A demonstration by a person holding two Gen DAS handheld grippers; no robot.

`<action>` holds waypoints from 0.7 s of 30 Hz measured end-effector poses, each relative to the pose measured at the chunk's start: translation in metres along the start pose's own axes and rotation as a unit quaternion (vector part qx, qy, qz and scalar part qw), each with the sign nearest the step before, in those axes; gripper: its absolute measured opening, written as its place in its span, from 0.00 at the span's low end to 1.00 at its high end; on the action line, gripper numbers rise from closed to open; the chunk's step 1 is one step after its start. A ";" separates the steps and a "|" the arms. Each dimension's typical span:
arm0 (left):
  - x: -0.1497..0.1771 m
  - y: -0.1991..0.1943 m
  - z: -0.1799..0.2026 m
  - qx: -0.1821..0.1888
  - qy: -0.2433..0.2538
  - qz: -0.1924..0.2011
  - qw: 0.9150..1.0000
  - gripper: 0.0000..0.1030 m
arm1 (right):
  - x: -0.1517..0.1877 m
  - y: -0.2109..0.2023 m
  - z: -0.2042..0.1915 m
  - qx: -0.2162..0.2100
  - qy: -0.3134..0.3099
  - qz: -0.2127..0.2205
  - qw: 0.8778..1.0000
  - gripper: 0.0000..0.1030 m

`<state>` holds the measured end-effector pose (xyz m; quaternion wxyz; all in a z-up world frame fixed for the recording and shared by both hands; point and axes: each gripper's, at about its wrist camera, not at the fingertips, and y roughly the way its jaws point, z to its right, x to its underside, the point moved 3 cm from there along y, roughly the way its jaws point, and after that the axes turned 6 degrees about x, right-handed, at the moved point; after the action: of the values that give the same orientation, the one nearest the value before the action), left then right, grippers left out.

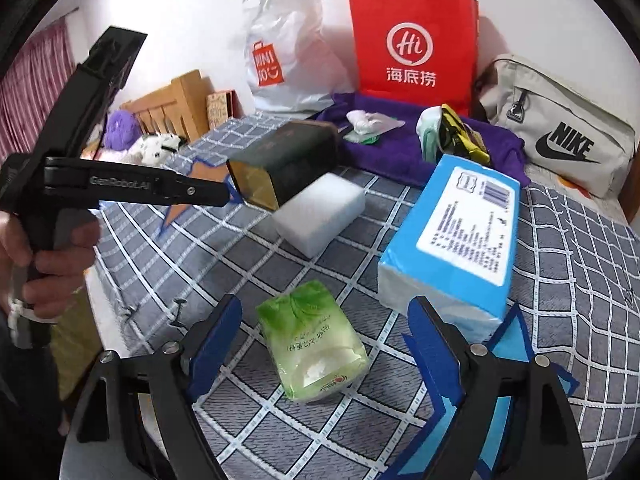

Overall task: Organize soft objects
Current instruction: 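Grasp the green tissue pack with the right tool while the left tool reaches the white sponge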

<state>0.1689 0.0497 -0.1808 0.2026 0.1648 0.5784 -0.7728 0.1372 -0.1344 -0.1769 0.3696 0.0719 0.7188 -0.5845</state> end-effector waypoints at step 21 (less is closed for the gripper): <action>0.014 0.043 0.047 0.005 0.073 -0.017 0.997 0.55 | 0.044 0.004 0.019 0.042 0.025 -0.020 0.999 0.62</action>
<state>0.1777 -0.0081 -0.2100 0.1460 0.2114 0.5906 -0.7650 0.1163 -0.1650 -0.2076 0.3365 0.0877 0.7039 -0.6194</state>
